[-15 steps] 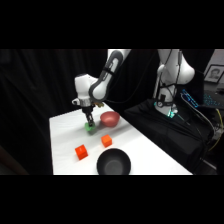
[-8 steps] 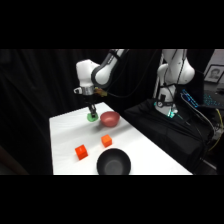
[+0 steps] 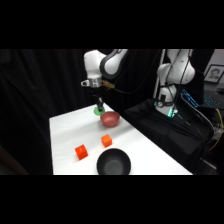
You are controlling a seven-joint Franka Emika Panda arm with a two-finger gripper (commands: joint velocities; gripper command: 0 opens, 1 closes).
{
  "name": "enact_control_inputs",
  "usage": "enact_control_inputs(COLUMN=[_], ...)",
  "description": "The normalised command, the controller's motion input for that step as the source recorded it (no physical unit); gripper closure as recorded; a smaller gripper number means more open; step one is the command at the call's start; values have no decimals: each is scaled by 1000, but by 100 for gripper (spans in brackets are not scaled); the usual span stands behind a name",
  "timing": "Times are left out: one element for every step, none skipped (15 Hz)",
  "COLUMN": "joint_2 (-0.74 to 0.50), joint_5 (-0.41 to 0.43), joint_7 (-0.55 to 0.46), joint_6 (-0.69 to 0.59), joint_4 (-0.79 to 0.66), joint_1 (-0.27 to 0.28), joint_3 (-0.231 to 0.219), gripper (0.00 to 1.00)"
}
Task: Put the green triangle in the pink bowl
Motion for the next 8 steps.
enact_control_inputs(joint_2=[-308, -285, -265, -239, -218, -201, -199, -198], joint_5=[-90, -87, -88, -83, -88, -80, -79, -74], joint_7=[65, 60, 62, 51, 49, 33, 29, 22], joint_6=[49, 69, 85, 113, 131, 148, 160, 179], joint_4=[-352, -346, -332, -329, -313, -308, -301, -299], joint_1=[98, 93, 89, 76, 69, 55, 48, 41], joint_3=[-123, -120, -119, -123, -124, -126, -122, -115], gripper=[95, 95, 95, 95, 95, 95, 95, 95])
